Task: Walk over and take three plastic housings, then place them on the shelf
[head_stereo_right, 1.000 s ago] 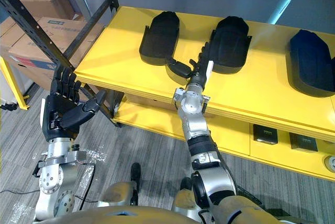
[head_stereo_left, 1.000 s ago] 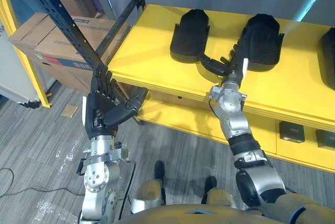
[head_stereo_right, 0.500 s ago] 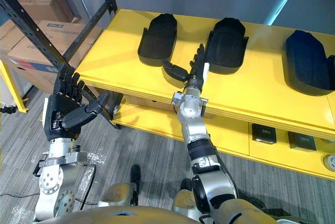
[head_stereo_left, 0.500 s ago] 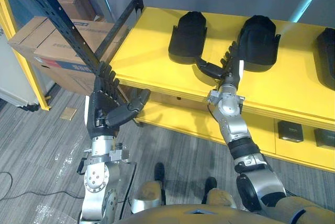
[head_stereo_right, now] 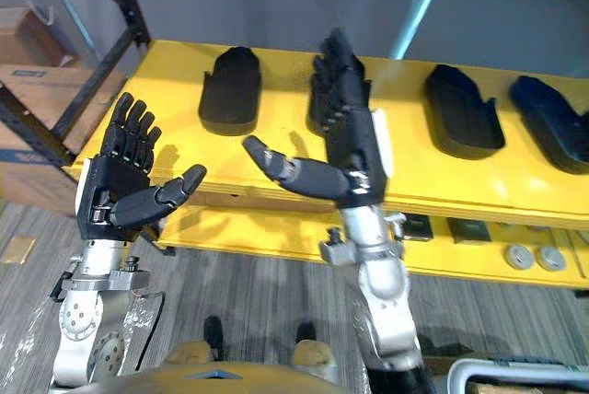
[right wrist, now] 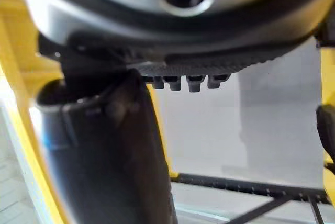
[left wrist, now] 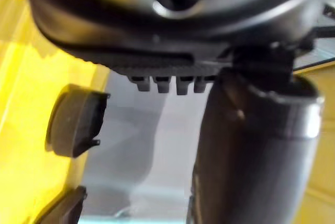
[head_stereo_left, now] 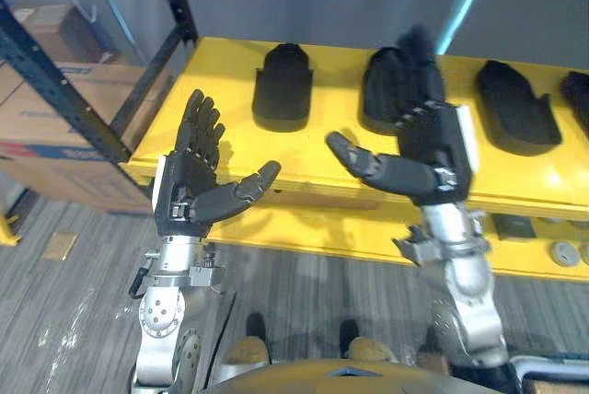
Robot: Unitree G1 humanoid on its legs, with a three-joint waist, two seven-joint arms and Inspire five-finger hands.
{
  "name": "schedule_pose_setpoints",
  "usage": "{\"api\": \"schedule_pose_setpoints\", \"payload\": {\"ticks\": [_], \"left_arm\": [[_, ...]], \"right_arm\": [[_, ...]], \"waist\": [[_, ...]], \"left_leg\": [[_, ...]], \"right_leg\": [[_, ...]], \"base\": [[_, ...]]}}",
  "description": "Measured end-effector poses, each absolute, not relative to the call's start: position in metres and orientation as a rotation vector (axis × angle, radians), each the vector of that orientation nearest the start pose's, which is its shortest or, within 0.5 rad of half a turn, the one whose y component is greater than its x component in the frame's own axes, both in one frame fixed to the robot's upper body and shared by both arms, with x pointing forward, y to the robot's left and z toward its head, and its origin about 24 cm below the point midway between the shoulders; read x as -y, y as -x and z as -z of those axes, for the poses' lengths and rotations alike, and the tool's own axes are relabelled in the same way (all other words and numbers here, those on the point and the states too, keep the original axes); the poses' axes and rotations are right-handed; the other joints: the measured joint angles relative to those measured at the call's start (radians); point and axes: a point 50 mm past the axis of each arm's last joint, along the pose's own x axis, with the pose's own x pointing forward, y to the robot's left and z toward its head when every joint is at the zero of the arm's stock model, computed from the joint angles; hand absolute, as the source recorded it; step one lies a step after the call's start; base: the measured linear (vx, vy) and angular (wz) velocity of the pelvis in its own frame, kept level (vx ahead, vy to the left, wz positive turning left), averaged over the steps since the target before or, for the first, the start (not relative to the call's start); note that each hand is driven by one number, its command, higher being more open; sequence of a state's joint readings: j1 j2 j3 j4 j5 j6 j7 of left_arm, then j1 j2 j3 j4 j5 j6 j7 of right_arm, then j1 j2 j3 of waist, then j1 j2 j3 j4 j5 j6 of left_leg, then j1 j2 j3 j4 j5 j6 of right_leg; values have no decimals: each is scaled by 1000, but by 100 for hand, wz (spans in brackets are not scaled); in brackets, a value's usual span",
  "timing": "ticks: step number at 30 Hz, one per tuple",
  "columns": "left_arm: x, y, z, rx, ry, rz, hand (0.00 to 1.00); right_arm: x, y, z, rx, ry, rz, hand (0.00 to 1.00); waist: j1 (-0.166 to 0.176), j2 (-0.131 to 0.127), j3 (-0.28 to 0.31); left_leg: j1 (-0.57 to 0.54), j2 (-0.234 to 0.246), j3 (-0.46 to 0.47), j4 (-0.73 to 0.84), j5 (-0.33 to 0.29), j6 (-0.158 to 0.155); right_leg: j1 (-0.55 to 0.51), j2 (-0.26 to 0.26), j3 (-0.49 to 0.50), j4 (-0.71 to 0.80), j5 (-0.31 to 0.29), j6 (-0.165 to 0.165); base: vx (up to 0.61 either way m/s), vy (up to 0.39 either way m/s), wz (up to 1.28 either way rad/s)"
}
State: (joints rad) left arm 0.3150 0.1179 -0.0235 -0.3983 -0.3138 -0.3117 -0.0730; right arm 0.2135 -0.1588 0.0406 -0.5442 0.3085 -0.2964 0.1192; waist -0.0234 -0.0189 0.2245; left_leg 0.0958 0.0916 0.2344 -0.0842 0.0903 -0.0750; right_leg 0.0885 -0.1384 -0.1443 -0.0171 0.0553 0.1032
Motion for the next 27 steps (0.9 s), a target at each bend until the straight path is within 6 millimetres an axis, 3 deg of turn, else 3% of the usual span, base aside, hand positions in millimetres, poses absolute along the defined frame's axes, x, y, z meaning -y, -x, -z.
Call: {"api": "schedule_pose_setpoints", "payload": {"ticks": [3,6,15,19,27], "left_arm": [[-178,-183,-91,346,166,27,100],[-180,-178,-82,285,163,20,100],[-187,-177,-64,200,217,-80,100],[-188,-196,-69,233,226,-142,100],[-190,-225,-86,317,214,-236,100]], "right_arm": [[188,-173,-133,554,-120,-153,100],[200,-162,-122,488,-110,-114,100],[209,-155,-103,387,-91,-66,100],[213,-160,-106,408,-80,-39,100],[223,-166,-119,479,-31,-12,100]], "waist": [[-34,4,-2],[-45,16,-11],[-73,26,-23],[-92,17,0],[-134,42,87]], "left_leg": [[1,-1,25,-3,-3,0],[1,5,54,-3,-7,-7],[-17,10,98,18,-25,-9],[-84,31,112,166,-98,-3],[-160,62,143,346,-198,9]], "right_leg": [[-18,0,27,1,1,1],[-39,4,47,0,2,2],[-84,17,99,2,14,8],[-111,15,126,35,13,6],[-162,16,177,89,5,6]], "base": [[-10,21,-27],[2,9,-29],[34,4,-17],[2,17,-16],[-62,42,-17]]}}
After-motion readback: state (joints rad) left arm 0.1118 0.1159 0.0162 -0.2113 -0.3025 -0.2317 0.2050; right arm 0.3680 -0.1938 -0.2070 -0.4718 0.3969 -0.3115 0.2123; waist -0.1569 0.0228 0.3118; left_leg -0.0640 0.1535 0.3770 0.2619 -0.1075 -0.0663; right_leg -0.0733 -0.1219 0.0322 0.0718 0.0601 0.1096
